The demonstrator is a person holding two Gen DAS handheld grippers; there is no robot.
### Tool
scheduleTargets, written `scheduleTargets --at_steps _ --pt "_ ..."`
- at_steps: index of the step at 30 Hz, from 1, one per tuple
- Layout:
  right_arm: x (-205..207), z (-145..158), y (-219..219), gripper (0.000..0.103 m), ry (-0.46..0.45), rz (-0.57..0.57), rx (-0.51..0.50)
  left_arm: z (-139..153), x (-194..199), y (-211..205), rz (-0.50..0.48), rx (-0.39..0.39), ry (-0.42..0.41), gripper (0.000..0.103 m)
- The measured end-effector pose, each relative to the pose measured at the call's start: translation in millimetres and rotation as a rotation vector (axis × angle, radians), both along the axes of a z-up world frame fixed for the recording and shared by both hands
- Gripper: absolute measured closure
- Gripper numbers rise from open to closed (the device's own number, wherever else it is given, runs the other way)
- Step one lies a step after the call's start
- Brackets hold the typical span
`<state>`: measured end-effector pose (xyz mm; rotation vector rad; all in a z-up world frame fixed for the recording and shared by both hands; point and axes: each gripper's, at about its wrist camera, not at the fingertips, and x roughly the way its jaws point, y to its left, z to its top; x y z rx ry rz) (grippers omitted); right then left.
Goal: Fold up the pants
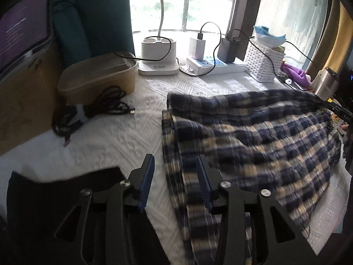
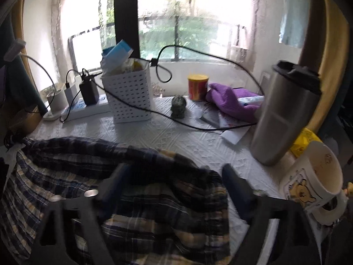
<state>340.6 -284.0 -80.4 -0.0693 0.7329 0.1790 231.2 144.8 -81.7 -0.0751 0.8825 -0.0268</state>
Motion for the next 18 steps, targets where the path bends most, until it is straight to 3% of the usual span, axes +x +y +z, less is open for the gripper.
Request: scheduleTargets --at_steps 8,18 --pt "-35.3 15.5 -7.1 0.012 -0.018 0.006 0.027 -0.2 -41.3 2.2 0.03 -0.038 0.004 0.063" --pt "-108.8 -16.6 84.7 0.012 0.073 0.265 0.028 -18.9 -90.1 -10.1 0.031 -0.101 0.021 0.063"
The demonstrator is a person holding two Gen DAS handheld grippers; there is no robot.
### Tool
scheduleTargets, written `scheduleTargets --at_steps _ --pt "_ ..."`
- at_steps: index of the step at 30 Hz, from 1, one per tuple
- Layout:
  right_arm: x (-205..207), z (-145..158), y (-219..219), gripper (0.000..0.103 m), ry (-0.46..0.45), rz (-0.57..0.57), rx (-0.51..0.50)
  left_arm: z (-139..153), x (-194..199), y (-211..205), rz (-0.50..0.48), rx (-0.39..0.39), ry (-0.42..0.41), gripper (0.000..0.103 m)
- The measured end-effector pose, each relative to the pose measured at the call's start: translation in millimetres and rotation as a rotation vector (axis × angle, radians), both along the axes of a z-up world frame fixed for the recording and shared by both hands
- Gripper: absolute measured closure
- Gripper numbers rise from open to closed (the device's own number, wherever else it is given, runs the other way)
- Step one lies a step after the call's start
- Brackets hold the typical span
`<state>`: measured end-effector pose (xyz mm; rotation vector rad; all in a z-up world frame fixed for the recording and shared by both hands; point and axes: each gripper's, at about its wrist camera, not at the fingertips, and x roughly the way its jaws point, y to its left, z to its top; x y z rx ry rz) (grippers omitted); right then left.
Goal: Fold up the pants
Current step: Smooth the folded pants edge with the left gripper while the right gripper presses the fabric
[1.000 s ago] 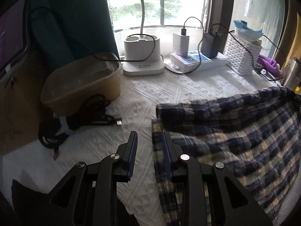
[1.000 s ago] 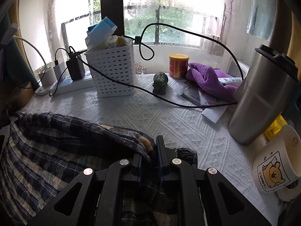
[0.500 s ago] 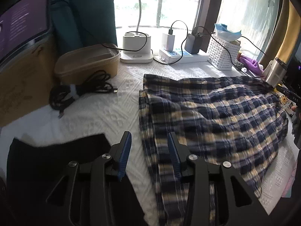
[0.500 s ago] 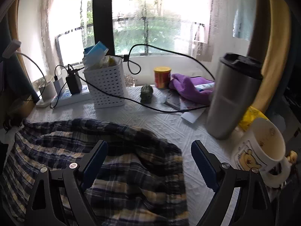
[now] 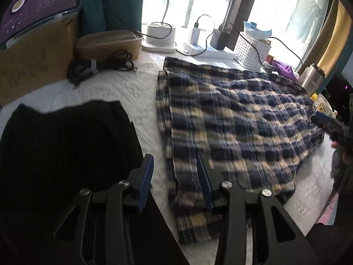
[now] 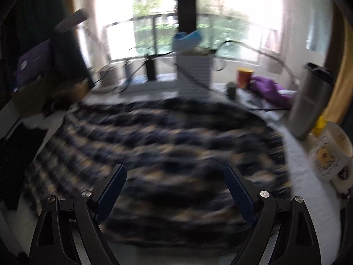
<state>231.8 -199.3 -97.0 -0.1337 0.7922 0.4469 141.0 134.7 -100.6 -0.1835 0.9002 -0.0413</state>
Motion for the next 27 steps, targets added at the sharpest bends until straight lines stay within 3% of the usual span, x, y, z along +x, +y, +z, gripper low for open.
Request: scheduleTargets --at_steps 9,11,12,16,25,27 --pt "-56.3 -14.0 72.6 0.014 0.047 0.21 0.012 -10.9 -20.3 -10.0 -0.021 -0.033 0.005 0.063" --pt "-68.5 -16.4 86.8 0.034 0.06 0.263 0.003 -12.1 -21.7 -11.5 -0.025 -0.046 0.001 0.063" --pt "-73.7 -17.5 92.3 0.037 0.065 0.281 -0.002 -12.7 -22.3 -12.5 -0.028 -0.058 0.003 0.063" --pt "-91.4 -21.5 112.1 0.039 0.078 0.353 0.0 -13.7 -23.4 -16.1 -0.03 -0.064 0.006 0.063" --pt "-105.9 -25.1 131.3 0.059 0.084 0.45 0.007 -22.0 -21.2 -14.1 -0.039 -0.047 0.011 0.063" --pt "-107.6 -29.2 135.0 0.061 0.085 0.463 -0.002 -23.3 -21.1 -14.5 -0.046 -0.04 0.002 0.067"
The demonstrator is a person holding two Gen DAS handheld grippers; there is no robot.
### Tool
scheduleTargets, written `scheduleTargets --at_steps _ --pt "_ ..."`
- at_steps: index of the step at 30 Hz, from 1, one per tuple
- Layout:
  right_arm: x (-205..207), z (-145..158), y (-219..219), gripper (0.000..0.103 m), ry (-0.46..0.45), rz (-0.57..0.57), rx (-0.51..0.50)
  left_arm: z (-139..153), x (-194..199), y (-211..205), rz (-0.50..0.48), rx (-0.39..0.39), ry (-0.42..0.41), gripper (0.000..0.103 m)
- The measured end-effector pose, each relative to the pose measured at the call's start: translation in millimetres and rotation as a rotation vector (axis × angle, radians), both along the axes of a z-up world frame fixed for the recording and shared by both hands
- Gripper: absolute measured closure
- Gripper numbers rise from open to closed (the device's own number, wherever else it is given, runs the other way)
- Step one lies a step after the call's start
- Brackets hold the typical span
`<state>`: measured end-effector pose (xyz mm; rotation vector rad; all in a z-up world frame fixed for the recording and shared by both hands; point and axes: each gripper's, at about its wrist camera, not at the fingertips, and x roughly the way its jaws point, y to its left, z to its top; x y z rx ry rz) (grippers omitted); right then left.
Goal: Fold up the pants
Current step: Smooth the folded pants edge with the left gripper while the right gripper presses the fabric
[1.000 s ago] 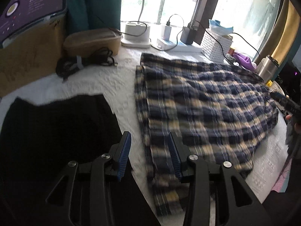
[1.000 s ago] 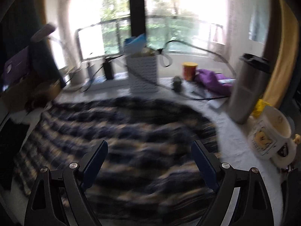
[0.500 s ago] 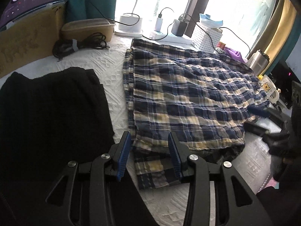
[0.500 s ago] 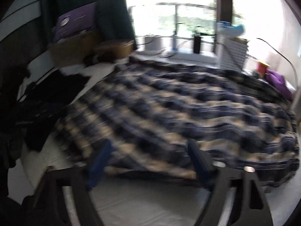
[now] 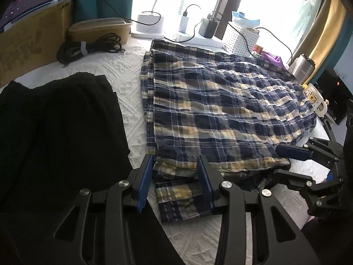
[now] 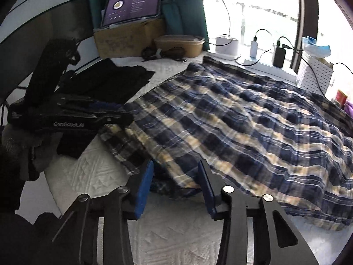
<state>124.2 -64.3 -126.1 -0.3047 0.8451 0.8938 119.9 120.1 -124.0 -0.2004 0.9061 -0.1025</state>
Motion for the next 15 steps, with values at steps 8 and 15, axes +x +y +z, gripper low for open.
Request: scheduleTargets --at_steps 8,15 --pt "-2.6 -6.1 8.7 0.097 -0.015 0.026 -0.013 10.7 -13.6 3.6 -0.002 0.054 -0.043 0.102" --pt "-15.0 -3.1 16.4 0.1 -0.026 0.08 -0.024 18.5 -32.5 14.8 0.009 -0.021 -0.053 0.102"
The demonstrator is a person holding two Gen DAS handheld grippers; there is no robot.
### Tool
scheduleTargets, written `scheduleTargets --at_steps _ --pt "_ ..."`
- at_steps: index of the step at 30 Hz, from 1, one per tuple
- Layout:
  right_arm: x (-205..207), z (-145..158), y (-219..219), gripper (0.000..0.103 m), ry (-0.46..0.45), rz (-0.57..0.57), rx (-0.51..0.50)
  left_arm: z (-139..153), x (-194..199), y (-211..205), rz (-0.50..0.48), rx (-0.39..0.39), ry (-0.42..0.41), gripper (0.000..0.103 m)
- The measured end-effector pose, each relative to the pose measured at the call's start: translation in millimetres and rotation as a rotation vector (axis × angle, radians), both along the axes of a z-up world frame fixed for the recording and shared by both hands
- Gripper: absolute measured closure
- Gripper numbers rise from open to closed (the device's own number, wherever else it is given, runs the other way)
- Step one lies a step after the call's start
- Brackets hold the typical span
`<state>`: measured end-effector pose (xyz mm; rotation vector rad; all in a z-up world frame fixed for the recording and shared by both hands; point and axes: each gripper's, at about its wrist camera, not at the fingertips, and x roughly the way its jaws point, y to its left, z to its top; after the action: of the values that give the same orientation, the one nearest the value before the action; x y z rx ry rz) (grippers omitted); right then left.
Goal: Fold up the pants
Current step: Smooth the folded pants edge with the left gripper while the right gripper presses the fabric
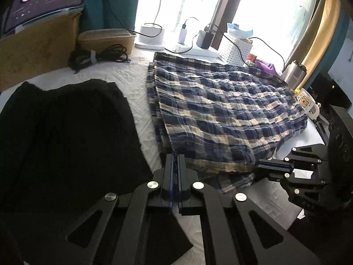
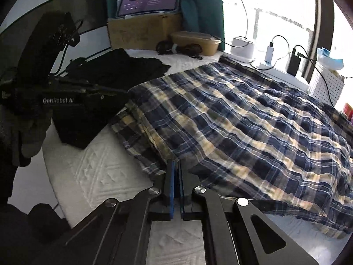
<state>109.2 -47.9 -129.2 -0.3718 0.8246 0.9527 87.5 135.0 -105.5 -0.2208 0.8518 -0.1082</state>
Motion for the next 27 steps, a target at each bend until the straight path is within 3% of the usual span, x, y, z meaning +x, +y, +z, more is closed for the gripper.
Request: scheduleTargets --at_steps 6,10,14,16,17,18,19,21,22,23,27 --pt "-11.5 2.6 3.2 0.1 -0.007 0.027 -0.008 5.3 -12.8 3.0 0.019 0.002 -0.012 0.102" --pt "-4.5 10.6 -7.4 0.1 -0.016 -0.035 0.016 7.3 -13.9 8.6 0.029 -0.028 -0.016 0.102" --pt "3.3 15.2 -18.9 0.1 -0.035 -0.08 0.016 5.5 -4.4 5.4 0.04 0.002 -0.008 0.1" --pt "7.7 13.1 -23.8 0.099 -0.034 -0.101 0.013 3.6 1.6 2.7 0.038 0.008 -0.006 0.082" --pt "9.6 11.3 -24.5 0.099 -0.031 -0.108 0.009 2.4 3.6 2.1 0.038 0.007 -0.007 0.055" --pt "12.4 8.2 -25.3 0.098 -0.027 -0.119 0.001 1.3 6.4 0.6 0.039 0.006 -0.008 0.041" --pt "13.3 6.3 -25.2 0.095 -0.024 -0.125 -0.003 0.5 9.2 -1.1 0.035 0.002 -0.01 0.041" --pt "16.2 3.8 -25.9 0.074 -0.018 -0.134 -0.004 -1.6 14.3 -3.6 0.02 -0.002 0.001 0.041" --pt "18.1 3.1 -26.9 0.039 -0.01 -0.139 0.004 -3.0 17.6 -5.2 0.017 0.0 0.008 0.041" --pt "19.2 3.0 -27.5 0.014 -0.004 -0.137 0.017 -4.6 20.8 -6.2 0.017 0.002 0.016 0.041" --pt "20.3 3.9 -27.2 0.013 -0.009 -0.111 0.036 -8.2 27.8 -5.7 0.021 -0.008 0.03 0.041"
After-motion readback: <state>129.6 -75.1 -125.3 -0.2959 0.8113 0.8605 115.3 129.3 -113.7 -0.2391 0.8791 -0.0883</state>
